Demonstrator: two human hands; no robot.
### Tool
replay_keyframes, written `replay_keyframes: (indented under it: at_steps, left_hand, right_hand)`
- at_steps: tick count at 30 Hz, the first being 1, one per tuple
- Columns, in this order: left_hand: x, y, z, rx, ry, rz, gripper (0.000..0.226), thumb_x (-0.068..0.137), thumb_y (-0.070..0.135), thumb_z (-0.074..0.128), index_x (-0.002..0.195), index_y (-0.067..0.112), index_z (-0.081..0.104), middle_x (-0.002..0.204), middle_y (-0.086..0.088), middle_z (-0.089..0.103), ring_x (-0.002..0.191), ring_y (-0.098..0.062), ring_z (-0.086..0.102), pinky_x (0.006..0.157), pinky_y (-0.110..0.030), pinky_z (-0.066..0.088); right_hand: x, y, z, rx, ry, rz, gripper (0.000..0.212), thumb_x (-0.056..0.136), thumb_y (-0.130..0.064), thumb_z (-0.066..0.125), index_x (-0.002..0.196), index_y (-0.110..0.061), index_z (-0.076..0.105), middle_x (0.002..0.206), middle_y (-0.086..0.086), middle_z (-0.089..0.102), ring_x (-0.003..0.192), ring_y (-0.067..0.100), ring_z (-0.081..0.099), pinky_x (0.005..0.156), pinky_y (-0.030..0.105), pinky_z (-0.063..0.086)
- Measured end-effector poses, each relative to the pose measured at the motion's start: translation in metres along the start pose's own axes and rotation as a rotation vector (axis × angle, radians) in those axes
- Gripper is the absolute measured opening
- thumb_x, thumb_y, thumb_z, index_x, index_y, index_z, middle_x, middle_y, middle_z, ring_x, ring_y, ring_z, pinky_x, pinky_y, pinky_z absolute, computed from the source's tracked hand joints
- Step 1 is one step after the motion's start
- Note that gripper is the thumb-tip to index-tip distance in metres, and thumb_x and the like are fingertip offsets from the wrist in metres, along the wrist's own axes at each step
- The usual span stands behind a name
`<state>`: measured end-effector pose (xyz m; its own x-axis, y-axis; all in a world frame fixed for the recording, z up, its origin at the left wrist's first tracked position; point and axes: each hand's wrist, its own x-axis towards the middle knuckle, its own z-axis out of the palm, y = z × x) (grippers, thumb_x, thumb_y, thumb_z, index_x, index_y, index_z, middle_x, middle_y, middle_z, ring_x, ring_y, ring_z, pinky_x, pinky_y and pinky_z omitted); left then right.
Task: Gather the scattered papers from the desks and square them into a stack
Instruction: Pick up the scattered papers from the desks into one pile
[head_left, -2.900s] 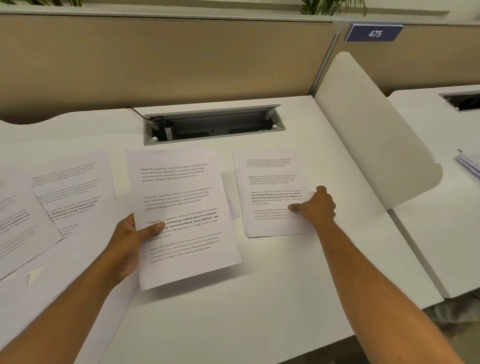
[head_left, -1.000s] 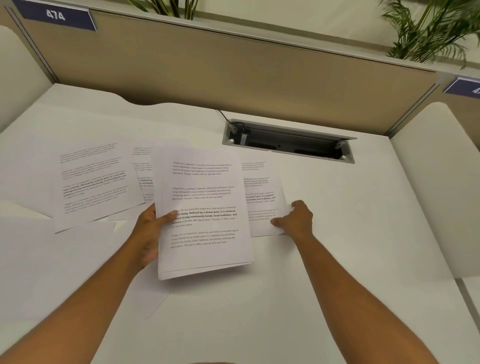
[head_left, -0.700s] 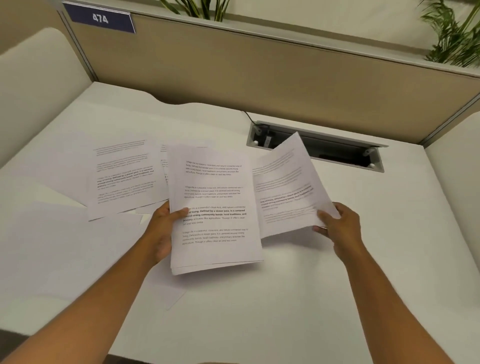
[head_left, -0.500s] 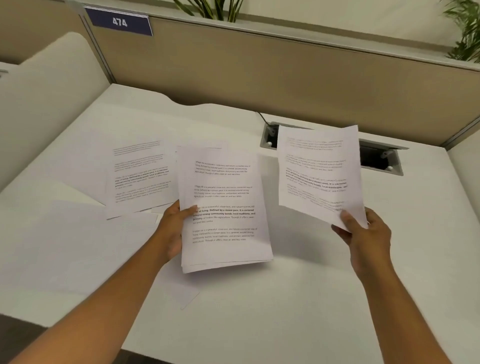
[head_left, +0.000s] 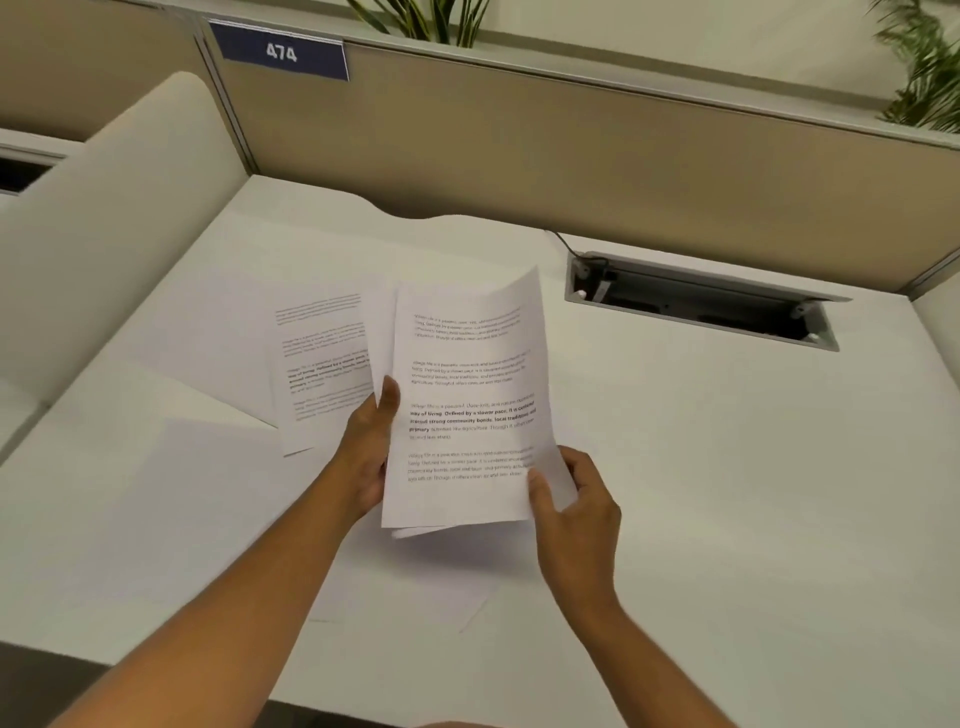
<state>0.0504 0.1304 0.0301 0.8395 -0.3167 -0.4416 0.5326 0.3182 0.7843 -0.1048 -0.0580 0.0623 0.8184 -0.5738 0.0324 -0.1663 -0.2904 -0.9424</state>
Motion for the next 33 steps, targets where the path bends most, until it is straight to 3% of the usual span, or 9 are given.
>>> replay_keyframes:
  at_steps: [5, 8, 11, 15, 17, 20, 27, 31, 33]
  left_hand:
    - [0.005, 0.02, -0.04, -0.004, -0.023, -0.038, 0.052, 0.094, 0.017, 0.08, 0.145, 0.017, 0.069, 0.137, -0.015, 0.08, 0.122, -0.039, 0.079, 0.087, -0.055, 0.069]
    - [0.009, 0.034, -0.063, 0.027, -0.069, -0.047, 0.045, 0.102, 0.007, 0.073, 0.145, 0.019, 0.068, 0.136, -0.013, 0.081, 0.121, -0.04, 0.079, 0.083, -0.054, 0.069]
    - [0.014, 0.052, -0.088, 0.069, -0.122, -0.025, 0.048, 0.102, 0.011, 0.073, 0.148, 0.021, 0.067, 0.138, -0.012, 0.08, 0.122, -0.039, 0.078, 0.087, -0.056, 0.069]
    - [0.02, 0.075, -0.118, 0.121, -0.144, 0.013, 0.049, 0.099, 0.017, 0.075, 0.147, 0.025, 0.068, 0.138, -0.01, 0.08, 0.119, -0.037, 0.08, 0.086, -0.054, 0.069]
    - [0.025, 0.083, -0.131, 0.15, -0.13, 0.024, 0.042, 0.104, 0.013, 0.07, 0.145, 0.025, 0.07, 0.136, -0.01, 0.081, 0.117, -0.036, 0.081, 0.083, -0.052, 0.07]
    - [0.03, 0.089, -0.149, 0.173, -0.124, 0.025, 0.035, 0.107, 0.011, 0.067, 0.137, 0.028, 0.074, 0.133, -0.009, 0.082, 0.111, -0.033, 0.083, 0.079, -0.05, 0.071]
    - [0.035, 0.086, -0.173, 0.169, -0.152, 0.003, 0.037, 0.106, 0.012, 0.067, 0.139, 0.027, 0.073, 0.134, -0.01, 0.082, 0.112, -0.034, 0.083, 0.08, -0.05, 0.071]
    - [0.036, 0.082, -0.178, 0.149, -0.164, -0.012, 0.04, 0.106, 0.012, 0.067, 0.144, 0.024, 0.07, 0.135, -0.01, 0.081, 0.115, -0.035, 0.081, 0.08, -0.049, 0.071]
    - [0.037, 0.083, -0.181, 0.148, -0.165, -0.014, 0.039, 0.106, 0.013, 0.068, 0.143, 0.024, 0.07, 0.134, -0.01, 0.082, 0.113, -0.033, 0.082, 0.079, -0.048, 0.071]
  right_hand:
    - [-0.008, -0.015, 0.032, 0.0, 0.05, 0.006, 0.019, 0.098, -0.025, 0.074, 0.113, -0.034, 0.067, 0.106, -0.033, 0.071, 0.097, -0.005, 0.07, 0.072, 0.005, 0.052]
    - [-0.001, -0.013, 0.04, 0.064, 0.114, 0.133, 0.011, 0.102, -0.042, 0.062, 0.111, -0.038, 0.068, 0.114, -0.023, 0.072, 0.109, 0.002, 0.067, 0.088, 0.014, 0.053]
    - [0.003, 0.005, 0.043, -0.043, 0.145, 0.388, 0.031, 0.104, -0.048, 0.056, 0.127, -0.029, 0.064, 0.138, -0.006, 0.064, 0.128, 0.018, 0.058, 0.106, 0.035, 0.046]
    - [-0.01, 0.026, 0.058, -0.525, 0.04, 0.469, 0.087, 0.091, -0.05, 0.077, 0.157, -0.007, 0.038, 0.161, 0.013, 0.041, 0.152, 0.034, 0.032, 0.122, 0.046, 0.033]
    - [-0.013, 0.027, 0.07, -0.668, 0.048, 0.494, 0.11, 0.081, -0.055, 0.085, 0.161, -0.006, 0.029, 0.162, 0.015, 0.036, 0.15, 0.038, 0.03, 0.12, 0.047, 0.034]
    - [-0.003, 0.02, 0.077, -0.648, 0.115, 0.58, 0.124, 0.066, -0.045, 0.098, 0.158, -0.005, 0.025, 0.149, 0.021, 0.039, 0.138, 0.042, 0.039, 0.111, 0.046, 0.041]
    - [0.019, 0.011, 0.06, -0.474, 0.197, 0.756, 0.122, 0.065, -0.016, 0.101, 0.157, -0.01, 0.022, 0.147, 0.024, 0.042, 0.129, 0.047, 0.056, 0.106, 0.056, 0.049]
    - [0.024, 0.016, 0.047, -0.341, 0.25, 0.787, 0.105, 0.068, -0.01, 0.097, 0.152, -0.007, 0.032, 0.144, 0.019, 0.057, 0.132, 0.041, 0.058, 0.11, 0.054, 0.047]
    - [0.026, 0.018, 0.041, -0.238, 0.271, 0.78, 0.081, 0.073, -0.007, 0.092, 0.142, -0.003, 0.051, 0.138, 0.018, 0.065, 0.123, 0.038, 0.064, 0.104, 0.046, 0.053]
